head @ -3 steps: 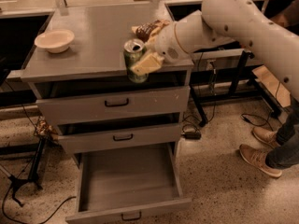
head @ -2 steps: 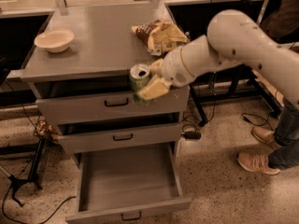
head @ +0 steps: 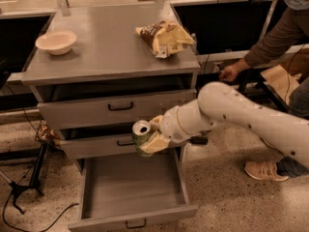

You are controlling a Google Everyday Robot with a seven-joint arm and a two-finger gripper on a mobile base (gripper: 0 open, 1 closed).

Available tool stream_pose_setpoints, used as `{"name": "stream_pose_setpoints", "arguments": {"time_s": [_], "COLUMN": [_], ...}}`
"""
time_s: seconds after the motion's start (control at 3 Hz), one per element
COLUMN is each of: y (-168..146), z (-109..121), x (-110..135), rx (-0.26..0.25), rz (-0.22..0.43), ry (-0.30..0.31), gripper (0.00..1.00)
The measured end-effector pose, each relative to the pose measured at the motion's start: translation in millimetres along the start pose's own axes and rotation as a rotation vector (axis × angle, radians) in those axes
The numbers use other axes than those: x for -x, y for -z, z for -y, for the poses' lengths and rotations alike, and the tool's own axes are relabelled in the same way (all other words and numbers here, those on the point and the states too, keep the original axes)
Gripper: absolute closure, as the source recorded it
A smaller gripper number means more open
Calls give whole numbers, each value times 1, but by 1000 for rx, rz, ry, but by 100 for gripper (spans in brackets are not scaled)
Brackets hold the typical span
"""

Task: Place green can into bottom drawer

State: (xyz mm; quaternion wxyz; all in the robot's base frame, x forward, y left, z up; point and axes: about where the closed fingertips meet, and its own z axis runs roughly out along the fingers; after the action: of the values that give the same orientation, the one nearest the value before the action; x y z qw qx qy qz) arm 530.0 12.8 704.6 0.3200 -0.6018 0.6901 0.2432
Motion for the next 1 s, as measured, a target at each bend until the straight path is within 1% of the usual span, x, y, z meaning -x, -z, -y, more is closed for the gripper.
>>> {"name": "stream_pose_setpoints", "arguments": {"time_s": [0.33,0.67,1.0], "y": [-65,-137,-137], "z": [-24,-20,-20], "x": [-45,-72,-72], "rx": [9,-6,-7], "rz": [4,67,65], "ry": [-80,-205,-204], "gripper": [100,100,100]}}
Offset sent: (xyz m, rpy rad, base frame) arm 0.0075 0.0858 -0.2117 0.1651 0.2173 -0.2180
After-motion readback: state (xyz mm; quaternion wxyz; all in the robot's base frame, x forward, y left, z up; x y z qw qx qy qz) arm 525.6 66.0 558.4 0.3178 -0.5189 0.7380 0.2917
